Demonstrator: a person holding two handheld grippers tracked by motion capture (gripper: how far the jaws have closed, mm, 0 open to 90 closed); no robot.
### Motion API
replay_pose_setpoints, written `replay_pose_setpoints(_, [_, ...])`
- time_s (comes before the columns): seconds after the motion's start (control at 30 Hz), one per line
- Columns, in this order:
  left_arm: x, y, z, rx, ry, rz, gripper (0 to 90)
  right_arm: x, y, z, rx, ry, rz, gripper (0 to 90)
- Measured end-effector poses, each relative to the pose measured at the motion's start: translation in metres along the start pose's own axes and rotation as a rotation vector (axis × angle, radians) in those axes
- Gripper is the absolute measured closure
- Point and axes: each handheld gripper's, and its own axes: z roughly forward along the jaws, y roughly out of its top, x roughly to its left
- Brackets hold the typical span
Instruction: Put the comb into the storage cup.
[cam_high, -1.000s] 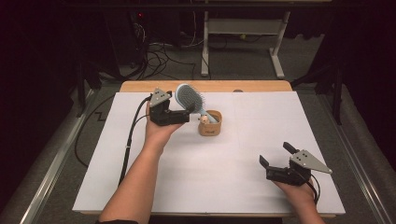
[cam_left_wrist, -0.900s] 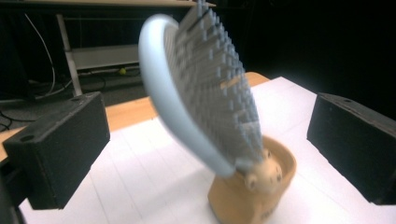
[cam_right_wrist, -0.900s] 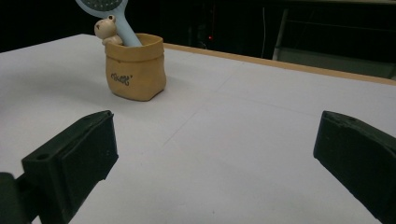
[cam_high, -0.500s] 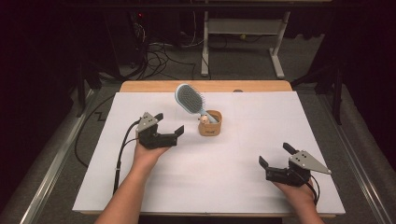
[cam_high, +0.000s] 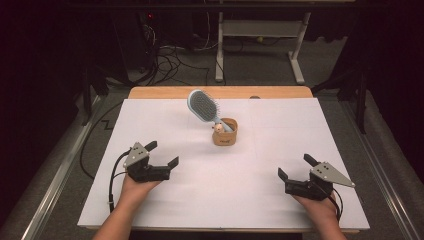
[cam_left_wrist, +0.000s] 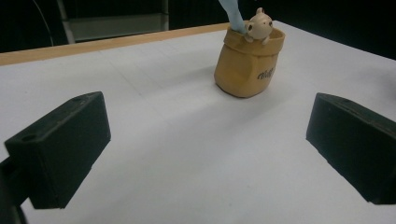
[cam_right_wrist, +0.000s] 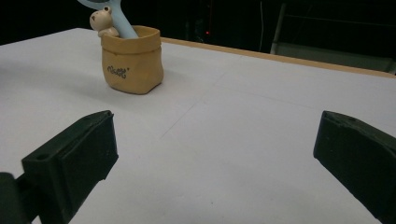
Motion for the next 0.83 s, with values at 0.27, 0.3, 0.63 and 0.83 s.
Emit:
replay_pose_setpoints(0.27, [0.008, -0.011, -0.037, -0.024, 0.041, 0.012, 0.3, 0.0, 0.0, -0.002, 0.0, -0.005, 0.003, 0.2])
replay_pose_setpoints(0.3, [0.009, -0.011, -0.041, -0.031, 0.045, 0.015, 0.2, 0.001, 0.0, -0.003, 0.0, -0.007, 0.004, 0.2])
replay_pose_setpoints(0.63, [0.012, -0.014, -0.063, -0.095, 0.052, 0.012, 0.1, 0.001, 0.001, -0.011, -0.019, -0.029, 0.033, 0.2])
replay_pose_setpoints(0.83, [0.009, -0.016, -0.058, -0.093, 0.047, 0.029, 0.1, 0.003, -0.001, -0.006, -0.006, -0.02, 0.024, 0.3])
